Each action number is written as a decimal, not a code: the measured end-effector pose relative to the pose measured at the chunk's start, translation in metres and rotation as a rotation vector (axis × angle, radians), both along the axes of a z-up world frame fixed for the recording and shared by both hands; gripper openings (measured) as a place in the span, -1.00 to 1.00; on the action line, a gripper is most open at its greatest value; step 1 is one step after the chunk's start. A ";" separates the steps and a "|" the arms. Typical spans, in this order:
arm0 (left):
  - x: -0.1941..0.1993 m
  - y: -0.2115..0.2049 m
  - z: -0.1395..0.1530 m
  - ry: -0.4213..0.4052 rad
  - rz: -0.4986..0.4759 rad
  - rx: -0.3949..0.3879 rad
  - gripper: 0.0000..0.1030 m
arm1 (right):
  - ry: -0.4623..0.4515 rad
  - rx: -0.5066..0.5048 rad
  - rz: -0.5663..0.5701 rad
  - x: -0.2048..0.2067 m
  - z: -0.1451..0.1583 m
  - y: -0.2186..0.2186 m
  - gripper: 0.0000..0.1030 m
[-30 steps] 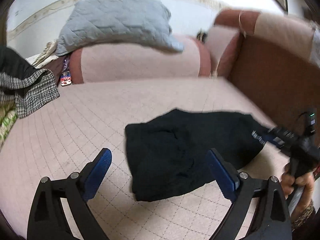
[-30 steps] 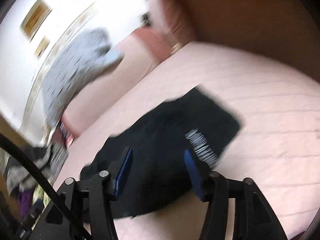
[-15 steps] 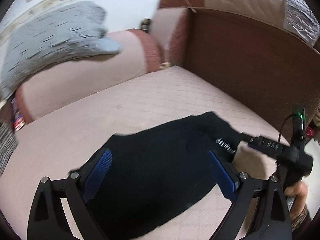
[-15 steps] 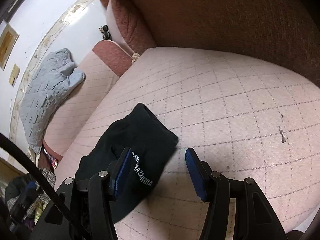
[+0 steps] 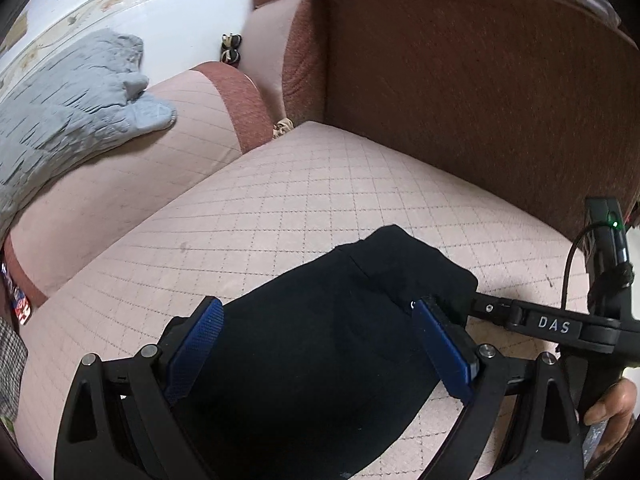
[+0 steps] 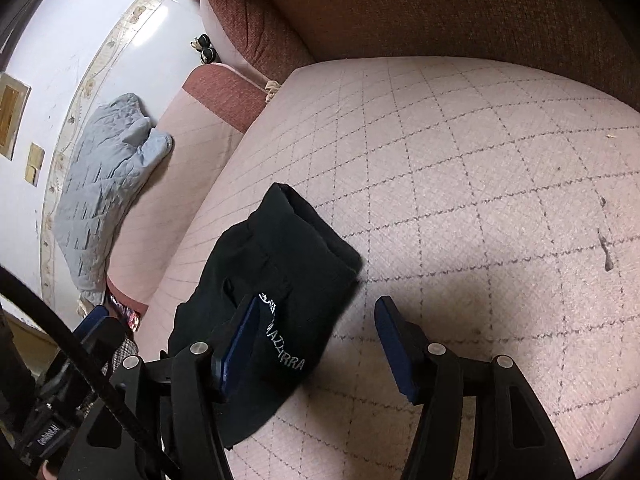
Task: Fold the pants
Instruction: 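Grasp the folded pants bundle with both grippers and lift it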
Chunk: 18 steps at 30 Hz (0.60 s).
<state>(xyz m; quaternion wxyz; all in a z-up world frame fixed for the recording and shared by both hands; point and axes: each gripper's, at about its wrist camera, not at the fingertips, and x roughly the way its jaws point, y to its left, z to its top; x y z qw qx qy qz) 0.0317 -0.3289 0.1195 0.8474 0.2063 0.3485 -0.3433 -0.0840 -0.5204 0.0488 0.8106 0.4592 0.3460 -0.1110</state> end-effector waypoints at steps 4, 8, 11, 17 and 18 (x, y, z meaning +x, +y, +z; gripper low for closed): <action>0.003 -0.003 -0.005 -0.004 -0.004 0.026 0.85 | -0.001 0.000 0.007 0.002 -0.001 0.002 0.31; 0.010 -0.005 -0.008 0.001 0.003 0.037 0.85 | 0.004 -0.022 0.025 0.008 -0.001 0.006 0.37; 0.016 -0.009 -0.009 0.021 0.005 0.036 0.85 | 0.006 -0.030 0.028 0.010 -0.002 0.007 0.38; 0.053 -0.035 -0.007 0.158 -0.060 -0.032 0.85 | 0.022 -0.085 0.034 0.015 -0.002 0.014 0.38; 0.061 -0.043 -0.008 0.194 -0.077 -0.045 0.85 | 0.030 -0.110 0.036 0.018 -0.002 0.017 0.38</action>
